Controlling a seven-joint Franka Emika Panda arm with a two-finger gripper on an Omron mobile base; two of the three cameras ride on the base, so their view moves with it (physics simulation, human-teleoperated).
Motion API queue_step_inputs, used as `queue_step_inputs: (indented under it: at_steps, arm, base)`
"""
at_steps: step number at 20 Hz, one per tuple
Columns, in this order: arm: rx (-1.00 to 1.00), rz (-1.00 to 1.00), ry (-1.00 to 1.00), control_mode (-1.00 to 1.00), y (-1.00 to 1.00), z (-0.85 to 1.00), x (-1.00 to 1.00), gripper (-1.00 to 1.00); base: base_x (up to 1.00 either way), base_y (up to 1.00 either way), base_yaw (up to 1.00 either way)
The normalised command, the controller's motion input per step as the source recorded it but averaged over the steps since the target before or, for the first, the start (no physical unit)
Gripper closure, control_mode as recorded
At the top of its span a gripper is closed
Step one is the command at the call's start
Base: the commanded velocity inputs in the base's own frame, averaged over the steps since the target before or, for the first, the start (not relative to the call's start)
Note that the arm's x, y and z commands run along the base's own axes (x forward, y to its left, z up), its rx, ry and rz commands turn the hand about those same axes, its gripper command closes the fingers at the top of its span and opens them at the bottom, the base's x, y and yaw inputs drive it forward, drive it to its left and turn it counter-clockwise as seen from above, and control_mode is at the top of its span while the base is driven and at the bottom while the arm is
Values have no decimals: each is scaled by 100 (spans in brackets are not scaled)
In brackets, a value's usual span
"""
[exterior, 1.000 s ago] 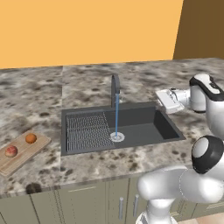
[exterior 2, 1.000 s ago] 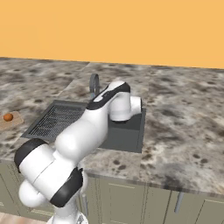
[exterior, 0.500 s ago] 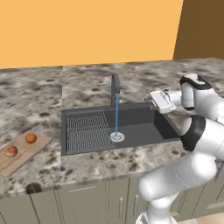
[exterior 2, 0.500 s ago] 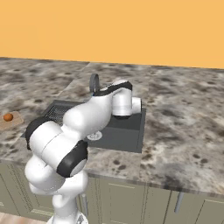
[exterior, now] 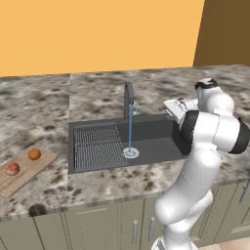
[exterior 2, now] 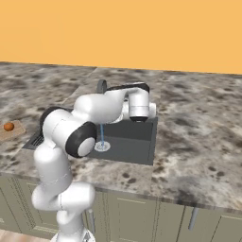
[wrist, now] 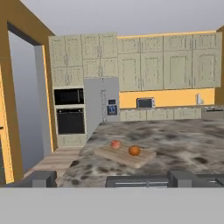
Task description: Pick the tangerine, peach from the sink and place them on the cutting board to airdry. Then turn off the sink faucet.
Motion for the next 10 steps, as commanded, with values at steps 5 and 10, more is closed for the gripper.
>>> queue_step_inputs:
  at_steps: [5, 10]
  arm:
    - [0, 6, 0, -100, 0, -15, 19, -100]
    - [0, 3, 0, -100, 0, -1, 0, -100]
  base:
    - [0, 0, 0]
    - [0, 0, 0]
